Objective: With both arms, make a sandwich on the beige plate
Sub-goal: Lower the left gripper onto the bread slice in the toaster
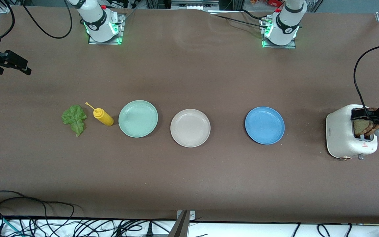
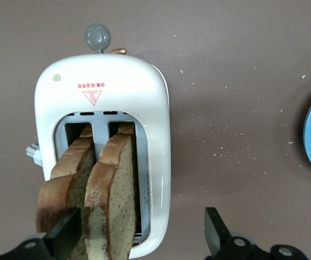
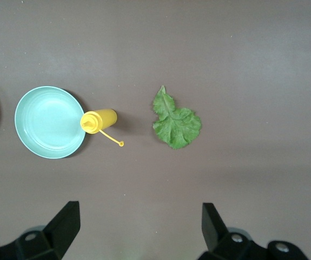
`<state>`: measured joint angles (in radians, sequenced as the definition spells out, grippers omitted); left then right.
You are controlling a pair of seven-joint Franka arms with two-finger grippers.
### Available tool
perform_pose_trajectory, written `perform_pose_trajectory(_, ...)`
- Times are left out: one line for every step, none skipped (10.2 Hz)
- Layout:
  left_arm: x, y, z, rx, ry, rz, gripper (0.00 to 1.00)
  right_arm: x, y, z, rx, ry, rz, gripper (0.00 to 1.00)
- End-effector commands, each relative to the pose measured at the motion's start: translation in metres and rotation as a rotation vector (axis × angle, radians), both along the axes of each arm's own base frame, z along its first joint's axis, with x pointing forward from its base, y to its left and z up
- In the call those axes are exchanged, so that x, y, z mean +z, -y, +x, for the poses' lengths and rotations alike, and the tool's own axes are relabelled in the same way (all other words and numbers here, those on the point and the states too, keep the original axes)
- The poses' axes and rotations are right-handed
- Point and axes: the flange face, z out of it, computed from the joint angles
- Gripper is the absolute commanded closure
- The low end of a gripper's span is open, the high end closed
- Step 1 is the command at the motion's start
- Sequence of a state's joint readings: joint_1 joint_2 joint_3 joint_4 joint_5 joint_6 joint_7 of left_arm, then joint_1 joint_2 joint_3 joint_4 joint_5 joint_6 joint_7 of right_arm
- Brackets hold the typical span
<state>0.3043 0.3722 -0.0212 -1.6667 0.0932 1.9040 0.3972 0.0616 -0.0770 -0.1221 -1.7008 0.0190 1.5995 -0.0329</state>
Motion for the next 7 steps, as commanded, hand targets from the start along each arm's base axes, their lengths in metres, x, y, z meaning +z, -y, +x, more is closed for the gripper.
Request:
perform_pose_trajectory(-0.008, -0.003, -0.005, 0.022, 0.006, -0.019, 0.00, 0.007, 0.001, -0.004, 0.004, 0.001, -0.008, 0.00)
perform_pose_trajectory(-0.009, -0.005, -0.005, 0.024, 0.002, -0.018, 0.11, 0.006, 0.001, -0.004, 0.004, -0.001, -0.008, 0.00)
perform_pose_trajectory(-0.014, -0.008, -0.006, 0.018, -0.008, -0.021, 0.30, 0.006, 0.001, -0.004, 0.005, -0.001, -0.008, 0.00)
perform_pose_trajectory(-0.017, -0.016, -0.009, 0.022, -0.017, -0.016, 0.54, 0.006, 0.001, -0.004, 0.005, -0.001, -0.008, 0.00)
perform_pose_trajectory(-0.018, -0.019, -0.010, 0.023, -0.019, -0.015, 0.72, 0.006, 0.001, -0.004, 0.005, -0.001, -0.007, 0.00)
perform_pose_trajectory(-0.020, -0.020, -0.010, 0.037, -0.021, -0.015, 0.80, 0.005, 0.001, -0.004, 0.005, -0.002, -0.008, 0.00)
perform_pose_trajectory(-0.020, -0.022, -0.010, 0.037, -0.020, -0.015, 0.92, 0.006, 0.001, -0.004, 0.005, -0.001, -0.008, 0.00)
